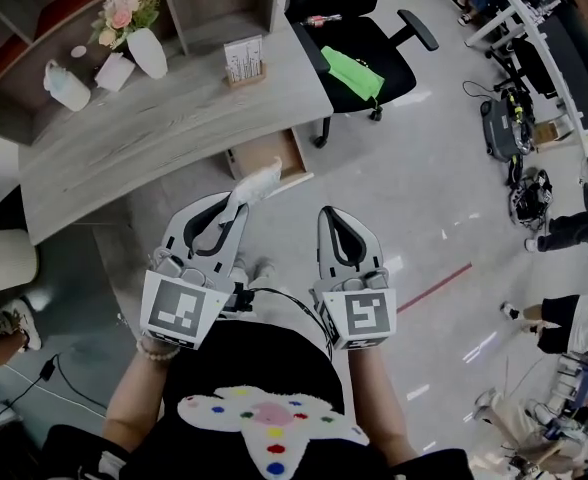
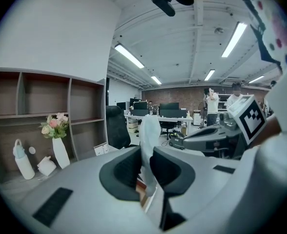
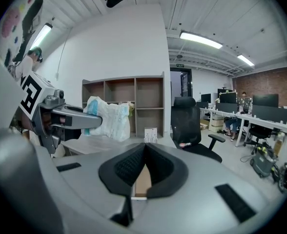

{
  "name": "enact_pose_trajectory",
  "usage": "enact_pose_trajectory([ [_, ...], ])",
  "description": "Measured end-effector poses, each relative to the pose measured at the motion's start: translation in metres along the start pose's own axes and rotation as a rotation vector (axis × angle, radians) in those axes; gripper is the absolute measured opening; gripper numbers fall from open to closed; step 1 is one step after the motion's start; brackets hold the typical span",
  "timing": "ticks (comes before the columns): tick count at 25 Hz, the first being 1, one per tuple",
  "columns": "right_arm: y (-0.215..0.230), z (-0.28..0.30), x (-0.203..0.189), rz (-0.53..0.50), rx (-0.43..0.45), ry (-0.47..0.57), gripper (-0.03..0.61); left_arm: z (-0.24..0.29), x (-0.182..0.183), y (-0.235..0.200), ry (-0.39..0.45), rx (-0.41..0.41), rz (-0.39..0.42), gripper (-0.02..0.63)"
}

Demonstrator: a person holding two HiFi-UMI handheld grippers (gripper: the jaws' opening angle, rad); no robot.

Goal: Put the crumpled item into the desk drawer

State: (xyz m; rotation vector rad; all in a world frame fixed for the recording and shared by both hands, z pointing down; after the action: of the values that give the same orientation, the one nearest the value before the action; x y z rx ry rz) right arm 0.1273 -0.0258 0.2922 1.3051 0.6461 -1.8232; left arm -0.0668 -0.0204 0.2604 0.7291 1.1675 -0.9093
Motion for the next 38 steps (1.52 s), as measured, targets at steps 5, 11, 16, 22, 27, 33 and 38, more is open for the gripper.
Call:
enact_pose_trajectory([
  [5,0.002,0.003,-0.001,-0.003,-0.004,0.036,0.003,0.003,-0.006,-0.002,-0.015,-0.006,-0.005,0.058],
  [11,0.004,0.005,-0.007,0.005,-0.013,0.022,0.003,0.004,-0.014,-0.006,-0.033,-0.010,-0.017,0.058],
  [16,0.004,0.011,-0.014,0.008,-0.023,-0.002,0.003,0.009,-0.024,-0.010,-0.057,-0.028,-0.023,0.058],
  [22,0.002,0.023,-0.021,-0.008,-0.042,-0.028,0.003,0.017,-0.040,-0.016,-0.074,-0.053,-0.034,0.058],
  [27,0.000,0.036,-0.031,-0.014,-0.040,-0.039,0.003,0.024,-0.054,-0.023,-0.098,-0.064,-0.037,0.058],
  [33,0.000,0.048,-0.039,-0.013,-0.027,-0.050,0.003,0.033,-0.077,-0.026,-0.153,-0.074,-0.035,0.058],
  [38,0.007,0.059,-0.054,-0.007,-0.039,-0.067,0.003,0.043,-0.094,-0.028,-0.169,-0.083,-0.034,0.058],
])
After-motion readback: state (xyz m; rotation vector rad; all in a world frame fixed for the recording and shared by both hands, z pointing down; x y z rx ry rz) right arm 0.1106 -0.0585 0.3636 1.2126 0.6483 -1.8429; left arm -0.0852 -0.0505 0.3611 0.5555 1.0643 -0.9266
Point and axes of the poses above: the fingertips, and each gripper's own axes: z forward along the fingers, y to its right, x out of its top, the point moved 7 cm from there along -z, backward along the fingers, and after that the axes turned 3 degrees about x, right-handed, at the moved point
